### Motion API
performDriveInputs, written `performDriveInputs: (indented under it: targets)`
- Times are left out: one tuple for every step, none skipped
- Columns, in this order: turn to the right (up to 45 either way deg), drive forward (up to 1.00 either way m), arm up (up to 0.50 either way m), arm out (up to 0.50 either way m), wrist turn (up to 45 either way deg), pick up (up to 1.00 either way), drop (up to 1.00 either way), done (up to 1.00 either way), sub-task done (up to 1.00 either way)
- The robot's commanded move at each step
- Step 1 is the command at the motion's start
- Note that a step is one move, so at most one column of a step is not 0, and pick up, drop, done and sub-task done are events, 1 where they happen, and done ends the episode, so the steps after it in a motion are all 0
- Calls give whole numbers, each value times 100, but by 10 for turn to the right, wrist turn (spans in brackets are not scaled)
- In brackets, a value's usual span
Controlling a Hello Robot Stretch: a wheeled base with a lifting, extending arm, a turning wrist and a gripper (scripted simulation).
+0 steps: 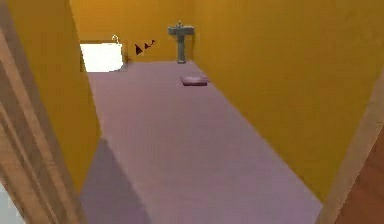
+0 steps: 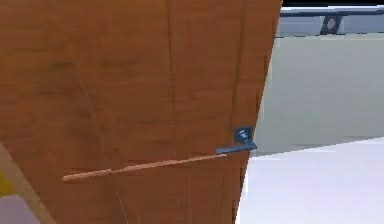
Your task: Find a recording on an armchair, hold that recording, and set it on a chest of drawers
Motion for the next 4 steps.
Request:
performDriveInputs:
  targets:
    - [60, 0, 0, 0, 0, 0, 0, 0, 0]
    - [0, 60, 0, 0, 0, 0, 0, 0, 0]
    - [-300, 0, 0, 0, 0, 0, 0, 0, 0]
    - [-30, 0, 0, 0, 0, 0, 0, 0, 0]
